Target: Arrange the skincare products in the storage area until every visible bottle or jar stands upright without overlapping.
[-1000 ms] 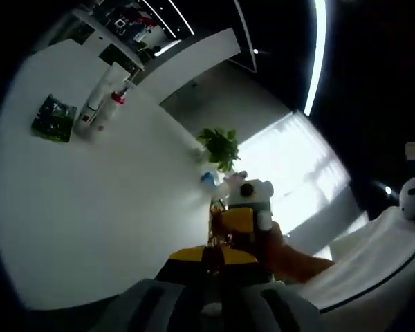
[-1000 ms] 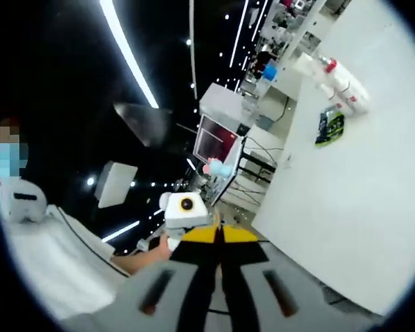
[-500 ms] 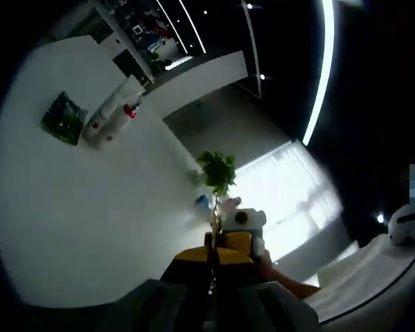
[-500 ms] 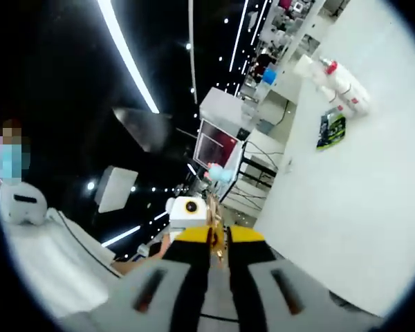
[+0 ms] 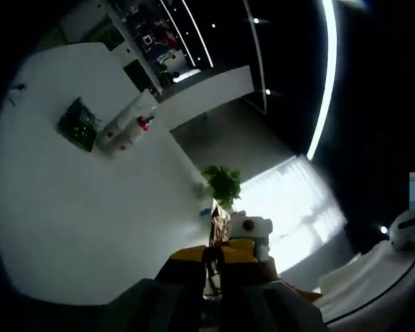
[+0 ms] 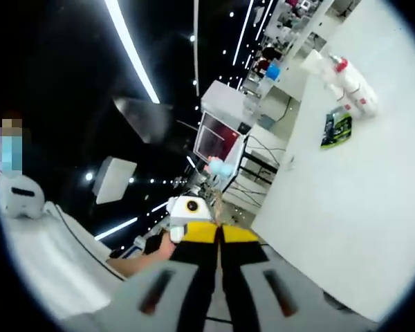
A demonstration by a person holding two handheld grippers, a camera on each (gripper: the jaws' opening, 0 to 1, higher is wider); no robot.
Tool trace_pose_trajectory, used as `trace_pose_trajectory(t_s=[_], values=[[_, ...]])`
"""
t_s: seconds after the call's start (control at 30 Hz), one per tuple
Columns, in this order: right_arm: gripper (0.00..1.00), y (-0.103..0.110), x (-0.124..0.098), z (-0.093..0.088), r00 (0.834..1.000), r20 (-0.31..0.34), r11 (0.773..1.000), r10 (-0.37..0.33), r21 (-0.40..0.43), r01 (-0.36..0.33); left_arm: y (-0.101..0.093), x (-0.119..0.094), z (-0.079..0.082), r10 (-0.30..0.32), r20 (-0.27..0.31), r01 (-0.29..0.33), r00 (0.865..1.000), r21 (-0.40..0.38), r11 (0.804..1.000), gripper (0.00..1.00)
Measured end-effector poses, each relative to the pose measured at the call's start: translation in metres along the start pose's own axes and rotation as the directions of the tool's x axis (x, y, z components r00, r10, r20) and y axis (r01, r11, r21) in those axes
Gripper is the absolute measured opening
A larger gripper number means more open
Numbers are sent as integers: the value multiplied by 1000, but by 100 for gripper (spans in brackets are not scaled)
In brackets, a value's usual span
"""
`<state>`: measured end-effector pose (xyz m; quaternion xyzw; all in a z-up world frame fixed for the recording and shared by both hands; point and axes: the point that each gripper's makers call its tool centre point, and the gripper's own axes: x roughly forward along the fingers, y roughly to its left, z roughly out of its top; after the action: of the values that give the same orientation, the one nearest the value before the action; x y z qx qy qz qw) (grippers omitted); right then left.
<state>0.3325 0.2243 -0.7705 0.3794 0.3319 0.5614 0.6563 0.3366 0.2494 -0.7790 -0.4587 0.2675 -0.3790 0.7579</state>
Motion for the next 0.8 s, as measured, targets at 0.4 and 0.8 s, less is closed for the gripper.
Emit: trace_pose_trajectory(t_s=[0.4,0.8], values=[[2,-1,3,6,1000,7,1000,7,17,-7,-6,-5,17,-32,-12,32,999,11,999,1],[16,-21,-1,-3,994,22,990,-110,-86,112,7,-7,40,9,61,-6,998,-50,999,0]])
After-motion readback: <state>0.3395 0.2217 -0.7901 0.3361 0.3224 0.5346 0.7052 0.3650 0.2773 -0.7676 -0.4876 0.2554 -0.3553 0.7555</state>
